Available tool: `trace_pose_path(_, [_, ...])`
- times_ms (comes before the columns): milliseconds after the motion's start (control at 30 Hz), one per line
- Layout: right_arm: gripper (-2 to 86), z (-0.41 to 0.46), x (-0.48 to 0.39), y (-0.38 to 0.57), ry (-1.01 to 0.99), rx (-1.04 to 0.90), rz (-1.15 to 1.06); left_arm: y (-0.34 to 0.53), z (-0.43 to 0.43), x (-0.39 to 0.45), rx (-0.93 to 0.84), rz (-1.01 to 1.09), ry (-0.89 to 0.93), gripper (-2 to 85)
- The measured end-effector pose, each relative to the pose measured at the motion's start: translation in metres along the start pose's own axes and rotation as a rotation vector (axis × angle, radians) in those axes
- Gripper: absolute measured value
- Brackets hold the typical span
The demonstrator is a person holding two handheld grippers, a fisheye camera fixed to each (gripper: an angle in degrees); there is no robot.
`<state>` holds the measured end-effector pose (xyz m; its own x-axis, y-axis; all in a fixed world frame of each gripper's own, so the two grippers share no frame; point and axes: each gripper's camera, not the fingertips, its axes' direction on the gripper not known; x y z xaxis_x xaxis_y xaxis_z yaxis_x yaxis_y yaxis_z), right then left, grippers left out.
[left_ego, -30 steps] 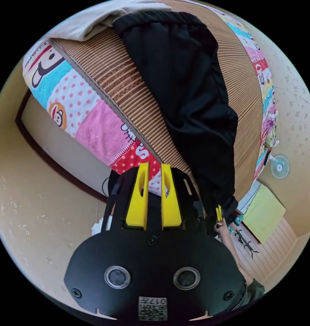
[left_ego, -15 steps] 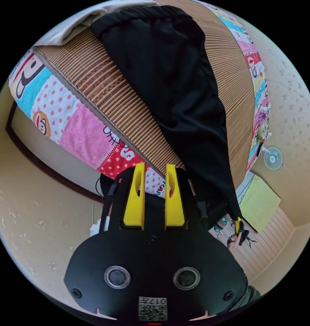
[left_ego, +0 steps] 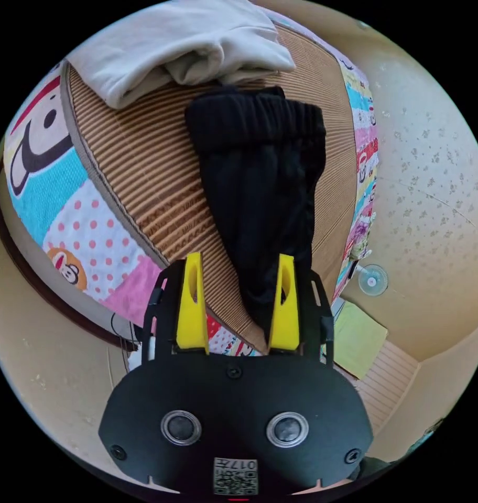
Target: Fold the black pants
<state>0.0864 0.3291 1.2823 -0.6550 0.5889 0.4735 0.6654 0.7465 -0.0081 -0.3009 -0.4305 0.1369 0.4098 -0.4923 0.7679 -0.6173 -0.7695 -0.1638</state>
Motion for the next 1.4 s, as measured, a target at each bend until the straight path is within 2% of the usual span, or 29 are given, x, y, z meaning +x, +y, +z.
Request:
trace_pose_path(167, [0.4,-0.025,0.038,0.056,-0.178,0.128,0.077,-0.048,-0.019,-0.023,0.132,-0.058,0.067,20.3])
trace_pose_path(367, [0.3,-0.027,0.074,0.111,-0.304,0.232,0.158,-0.081,-0.006,-0.048,0.083,-0.053,0.079,10.0])
trace_pose_path(433, [0.3,-0.018,0.081,0.121,-0.346,0.245,0.184,-0.087,0.001,-0.059,-0.009,-0.016,0.223,7.2])
trace_pose_path(500, [0.4,-0.005,0.085,0.126,-0.454,0.259,0.211,-0.086,-0.013,-0.042,-0.052,0.212,0.5,6.2])
trace_pose_path(533, [0.4,-0.002,0.085,0.127,-0.486,0.262,0.208,-0.083,-0.021,-0.032,-0.072,0.301,0.526,6.2])
trace_pose_path(600, [0.4,0.011,0.077,0.124,-0.575,0.251,0.174,-0.064,-0.06,-0.001,-0.051,0.578,0.483,6.1])
trace_pose_path(633, [0.4,0.014,0.074,0.123,-0.581,0.237,0.166,-0.062,-0.067,-0.002,-0.034,0.593,0.47,6.1])
trace_pose_path(667, [0.4,0.021,0.068,0.119,-0.576,0.195,0.149,-0.065,-0.076,-0.014,-0.004,0.548,0.438,6.3])
trace_pose_path(767, [0.4,0.038,0.055,0.107,-0.53,0.081,0.104,-0.078,-0.074,-0.069,0.07,0.219,0.232,6.3])
trace_pose_path(833, [0.5,0.042,0.052,0.103,-0.527,0.053,0.093,-0.079,-0.061,-0.08,0.069,0.149,0.22,6.3])
trace_pose_path(1033, [0.4,0.037,0.048,0.095,-0.513,0.03,0.074,-0.016,-0.03,0.019,0.067,0.565,0.31,6.4])
trace_pose_path(1133, [0.4,0.033,0.05,0.091,-0.503,0.036,0.085,0.053,0.008,0.078,-0.002,0.77,0.314,6.5])
trace_pose_path(1233, [0.4,0.026,0.051,0.088,-0.539,0.056,0.097,0.121,0.072,0.117,-0.164,0.946,0.278,9.1])
trace_pose_path(1300, [0.3,0.018,0.052,0.084,-0.579,0.08,0.101,0.155,0.137,0.127,-0.436,1.048,0.237,9.6])
trace_pose_path(1367, [0.3,0.009,0.052,0.082,-0.597,0.1,0.101,0.163,0.168,0.12,-0.559,1.065,0.239,8.8])
trace_pose_path(1400, [0.3,0.004,0.052,0.08,-0.604,0.108,0.101,0.16,0.176,0.11,-0.545,1.045,0.234,8.8])
